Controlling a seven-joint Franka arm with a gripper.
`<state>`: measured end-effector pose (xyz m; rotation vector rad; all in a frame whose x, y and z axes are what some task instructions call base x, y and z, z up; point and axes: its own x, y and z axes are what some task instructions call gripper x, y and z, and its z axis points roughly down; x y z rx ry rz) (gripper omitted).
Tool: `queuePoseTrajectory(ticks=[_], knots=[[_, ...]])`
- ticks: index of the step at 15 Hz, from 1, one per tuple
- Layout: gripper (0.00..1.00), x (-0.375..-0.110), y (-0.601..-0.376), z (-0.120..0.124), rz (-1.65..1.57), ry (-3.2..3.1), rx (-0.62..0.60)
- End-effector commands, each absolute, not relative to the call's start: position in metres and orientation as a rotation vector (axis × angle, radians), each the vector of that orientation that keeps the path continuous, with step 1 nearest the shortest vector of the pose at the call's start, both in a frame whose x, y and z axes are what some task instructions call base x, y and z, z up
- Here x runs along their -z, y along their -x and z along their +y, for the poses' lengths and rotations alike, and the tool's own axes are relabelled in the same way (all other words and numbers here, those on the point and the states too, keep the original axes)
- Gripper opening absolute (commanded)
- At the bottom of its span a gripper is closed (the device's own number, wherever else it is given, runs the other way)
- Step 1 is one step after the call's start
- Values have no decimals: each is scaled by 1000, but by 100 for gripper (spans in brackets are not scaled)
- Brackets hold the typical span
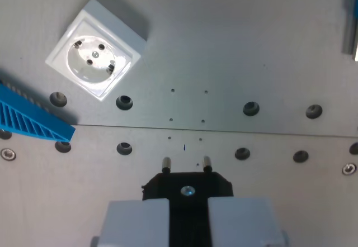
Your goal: Move above the white socket
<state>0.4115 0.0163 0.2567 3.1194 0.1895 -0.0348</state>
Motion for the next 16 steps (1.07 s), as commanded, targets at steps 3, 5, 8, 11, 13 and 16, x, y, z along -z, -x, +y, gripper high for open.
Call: queuePoseTrajectory(ticks=[3, 5, 8, 11, 13, 16], knots=[[0, -231, -409, 28, 684, -3063, -100], [0, -222, -409, 32, 763, -3040, -103], [0, -207, -407, 39, 885, -3002, -119], [0, -192, -404, 46, 977, -2970, -134], [0, -182, -403, 51, 1037, -2948, -137], [0, -167, -401, 58, 1111, -2914, -135]])
